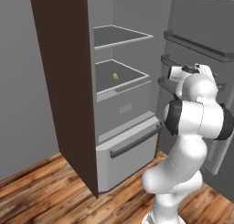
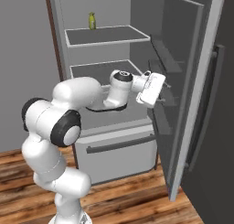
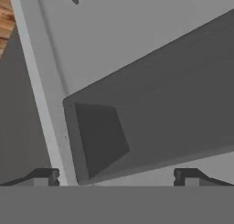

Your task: Retrieve the butter from the fridge and place it on a plate on the dining table. Then retrieve the butter knife by the fridge and place it near the plate.

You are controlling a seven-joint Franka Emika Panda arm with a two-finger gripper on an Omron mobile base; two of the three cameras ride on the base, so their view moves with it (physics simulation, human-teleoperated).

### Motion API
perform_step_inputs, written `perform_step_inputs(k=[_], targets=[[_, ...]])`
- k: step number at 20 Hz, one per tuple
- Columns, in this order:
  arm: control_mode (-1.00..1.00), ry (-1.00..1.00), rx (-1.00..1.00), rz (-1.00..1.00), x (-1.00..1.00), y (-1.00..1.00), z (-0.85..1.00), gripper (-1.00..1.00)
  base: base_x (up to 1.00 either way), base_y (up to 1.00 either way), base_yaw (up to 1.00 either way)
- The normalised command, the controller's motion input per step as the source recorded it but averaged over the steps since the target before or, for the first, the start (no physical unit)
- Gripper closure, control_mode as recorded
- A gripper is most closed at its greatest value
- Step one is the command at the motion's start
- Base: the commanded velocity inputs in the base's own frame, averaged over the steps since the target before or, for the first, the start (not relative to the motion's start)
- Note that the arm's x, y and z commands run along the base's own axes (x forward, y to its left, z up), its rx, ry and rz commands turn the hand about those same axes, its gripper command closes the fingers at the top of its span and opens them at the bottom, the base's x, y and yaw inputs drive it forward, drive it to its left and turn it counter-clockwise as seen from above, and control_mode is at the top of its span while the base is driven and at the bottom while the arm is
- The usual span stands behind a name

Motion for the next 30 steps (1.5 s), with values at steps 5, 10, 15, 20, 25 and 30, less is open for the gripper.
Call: perform_step_inputs(k=[5,10,15,20,25,30], targets=[[-1.00,-0.01,-0.11,0.07,-0.97,0.47,0.28,-1.00,0.00,0.00,0.00],[-1.00,-0.02,-0.02,0.02,-0.47,0.97,0.15,-1.00,0.00,0.00,0.00],[-1.00,-0.35,0.65,-0.10,0.00,0.92,-0.08,-1.00,0.00,0.00,0.00],[-1.00,-0.54,0.77,-0.33,-0.09,0.61,0.00,-1.00,0.00,0.00,0.00],[-1.00,-0.65,0.78,-0.40,0.00,0.33,-0.06,-1.00,0.00,0.00,0.00],[-1.00,-0.64,0.54,-0.41,-0.03,0.58,0.00,-1.00,0.00,0.00,0.00]])
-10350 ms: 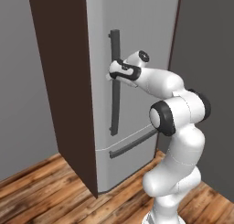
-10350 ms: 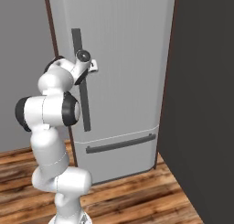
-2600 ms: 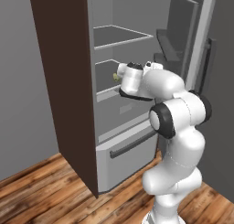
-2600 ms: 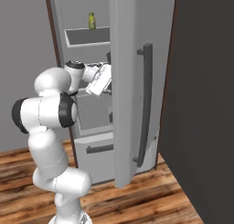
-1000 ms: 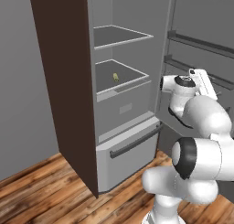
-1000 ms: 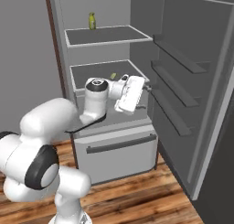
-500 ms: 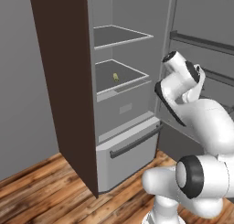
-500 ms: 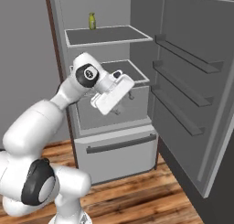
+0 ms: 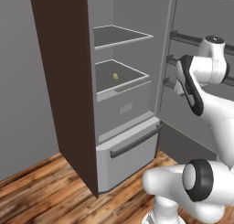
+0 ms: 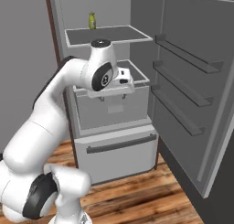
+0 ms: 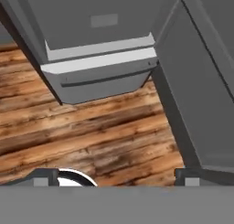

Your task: Retrieve the butter from the fridge and place it on a plate on the dining table. Then retrieve the butter knife by the fridge and place it near the plate.

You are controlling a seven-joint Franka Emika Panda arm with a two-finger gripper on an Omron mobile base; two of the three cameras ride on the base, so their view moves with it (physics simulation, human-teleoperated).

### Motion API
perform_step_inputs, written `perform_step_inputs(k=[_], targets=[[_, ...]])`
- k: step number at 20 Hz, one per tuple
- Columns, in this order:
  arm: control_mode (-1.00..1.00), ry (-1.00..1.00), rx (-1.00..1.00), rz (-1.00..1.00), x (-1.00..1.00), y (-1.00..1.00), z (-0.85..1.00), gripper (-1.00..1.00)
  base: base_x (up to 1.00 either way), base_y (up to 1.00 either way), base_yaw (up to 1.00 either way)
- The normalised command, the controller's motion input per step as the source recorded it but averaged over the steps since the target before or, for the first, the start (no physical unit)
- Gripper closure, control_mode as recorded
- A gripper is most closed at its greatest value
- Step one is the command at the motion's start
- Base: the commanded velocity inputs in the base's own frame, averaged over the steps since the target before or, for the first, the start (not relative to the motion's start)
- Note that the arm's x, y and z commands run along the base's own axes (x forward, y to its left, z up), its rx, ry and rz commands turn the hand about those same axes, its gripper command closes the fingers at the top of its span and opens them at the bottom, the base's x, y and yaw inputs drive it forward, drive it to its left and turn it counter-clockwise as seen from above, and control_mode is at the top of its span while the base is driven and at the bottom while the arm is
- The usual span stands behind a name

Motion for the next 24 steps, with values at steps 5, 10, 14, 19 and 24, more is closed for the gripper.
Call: perform_step_inputs(k=[5,10,14,19,24], targets=[[-1.00,-0.31,0.23,-0.47,-0.37,0.84,0.00,-1.00,0.00,0.00,0.00],[-1.00,0.10,0.00,-0.33,-0.19,0.53,0.00,-1.00,0.00,0.00,0.00],[-1.00,0.14,0.00,-0.12,-0.47,0.10,-0.50,-1.00,0.00,0.00,0.00],[-1.00,0.07,0.06,0.00,-0.48,0.10,-0.35,-1.00,0.00,0.00,0.00],[-1.00,0.01,0.02,0.04,-0.22,0.26,-0.19,-1.00,0.00,0.00,0.00]])
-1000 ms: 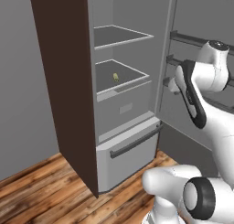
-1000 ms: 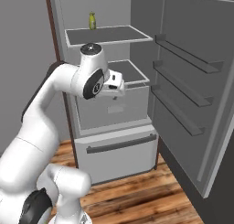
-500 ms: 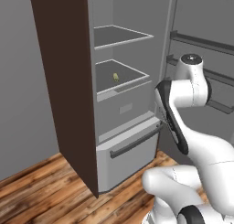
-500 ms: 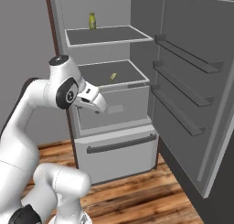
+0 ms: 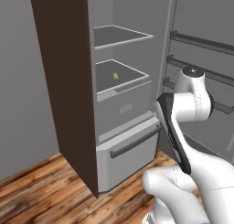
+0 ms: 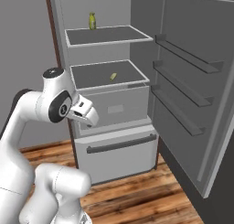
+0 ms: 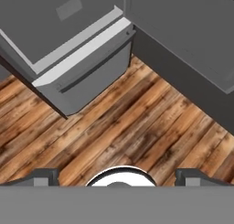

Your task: Retrieve the butter from the fridge and place it on a plate on the dining table. Then retrieve the butter knife by the fridge and place it near the plate.

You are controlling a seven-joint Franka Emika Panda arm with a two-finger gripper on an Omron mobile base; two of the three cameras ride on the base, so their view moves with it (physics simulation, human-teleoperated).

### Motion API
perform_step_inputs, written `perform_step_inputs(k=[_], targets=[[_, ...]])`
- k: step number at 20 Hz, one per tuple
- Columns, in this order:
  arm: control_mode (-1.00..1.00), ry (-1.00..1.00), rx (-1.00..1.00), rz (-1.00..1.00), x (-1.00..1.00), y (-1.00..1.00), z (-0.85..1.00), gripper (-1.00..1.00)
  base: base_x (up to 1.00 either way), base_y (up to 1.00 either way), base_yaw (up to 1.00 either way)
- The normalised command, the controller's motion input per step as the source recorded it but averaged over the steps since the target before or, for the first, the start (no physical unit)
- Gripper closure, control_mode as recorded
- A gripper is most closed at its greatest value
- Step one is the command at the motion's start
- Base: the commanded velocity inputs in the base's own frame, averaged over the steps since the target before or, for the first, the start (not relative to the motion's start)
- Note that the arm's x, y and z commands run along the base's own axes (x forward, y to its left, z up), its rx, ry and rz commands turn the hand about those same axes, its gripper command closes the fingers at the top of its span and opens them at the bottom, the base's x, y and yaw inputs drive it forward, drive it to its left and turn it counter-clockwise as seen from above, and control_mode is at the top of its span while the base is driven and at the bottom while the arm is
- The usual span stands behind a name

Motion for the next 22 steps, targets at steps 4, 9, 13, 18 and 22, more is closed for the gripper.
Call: perform_step_inputs(k=[4,9,13,18,22], targets=[[-1.00,0.03,0.00,0.01,-0.02,0.30,-0.20,-1.00,0.00,0.00,0.00],[-1.00,-0.02,0.01,0.00,0.00,0.00,-0.02,-1.00,0.00,0.00,0.00],[1.00,0.00,0.00,0.01,0.00,0.00,-0.02,-1.00,0.03,0.00,0.09],[1.00,0.00,0.00,0.00,0.00,0.00,0.00,-1.00,0.43,-0.15,0.38],[1.00,0.00,0.00,0.00,0.00,0.00,0.00,-1.00,0.51,-0.37,0.38]])
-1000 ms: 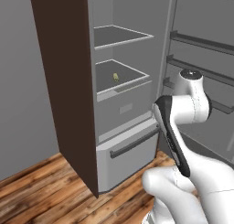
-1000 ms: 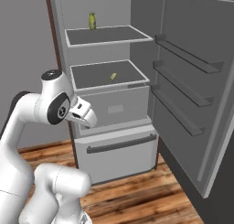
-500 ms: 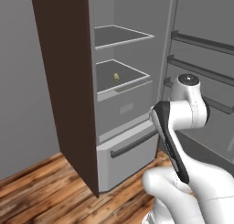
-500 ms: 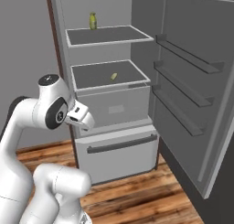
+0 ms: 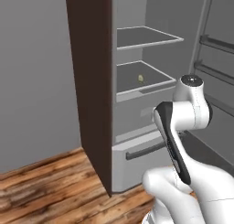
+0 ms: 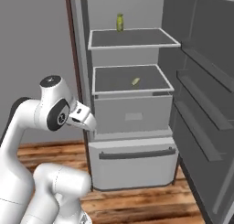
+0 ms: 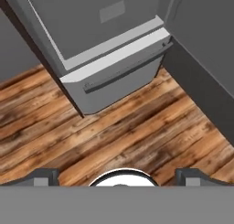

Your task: Retrieve the butter from the fridge and place it on a plate on the dining table. Then retrieve the butter knife by the fridge and place it near the plate.

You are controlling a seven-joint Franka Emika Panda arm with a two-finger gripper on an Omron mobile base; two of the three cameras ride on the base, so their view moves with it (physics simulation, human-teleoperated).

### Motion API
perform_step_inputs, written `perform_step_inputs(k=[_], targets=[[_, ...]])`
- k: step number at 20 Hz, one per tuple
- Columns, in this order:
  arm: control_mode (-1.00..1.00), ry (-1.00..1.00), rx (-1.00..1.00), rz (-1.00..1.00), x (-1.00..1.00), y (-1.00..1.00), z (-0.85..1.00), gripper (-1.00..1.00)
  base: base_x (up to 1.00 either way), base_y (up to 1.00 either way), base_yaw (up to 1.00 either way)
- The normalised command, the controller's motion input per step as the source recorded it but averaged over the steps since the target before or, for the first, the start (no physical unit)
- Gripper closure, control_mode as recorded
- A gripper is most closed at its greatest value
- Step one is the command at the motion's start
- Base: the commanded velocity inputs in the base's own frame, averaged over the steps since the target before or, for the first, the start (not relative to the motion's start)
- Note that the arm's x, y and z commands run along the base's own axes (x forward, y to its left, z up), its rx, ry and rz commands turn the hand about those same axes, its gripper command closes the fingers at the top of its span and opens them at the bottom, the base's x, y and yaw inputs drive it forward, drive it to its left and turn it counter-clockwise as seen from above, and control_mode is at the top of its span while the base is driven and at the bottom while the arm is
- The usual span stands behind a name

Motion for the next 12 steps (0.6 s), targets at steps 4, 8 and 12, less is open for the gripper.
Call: perform_step_inputs(k=[4,8,12], targets=[[1.00,0.00,0.00,0.00,0.00,0.00,0.00,-1.00,0.50,-0.57,0.30],[1.00,0.00,0.00,0.00,0.00,0.00,0.00,-1.00,0.45,-0.56,0.27],[1.00,0.00,0.00,0.00,0.00,0.00,0.00,-1.00,0.36,-0.48,0.38]])
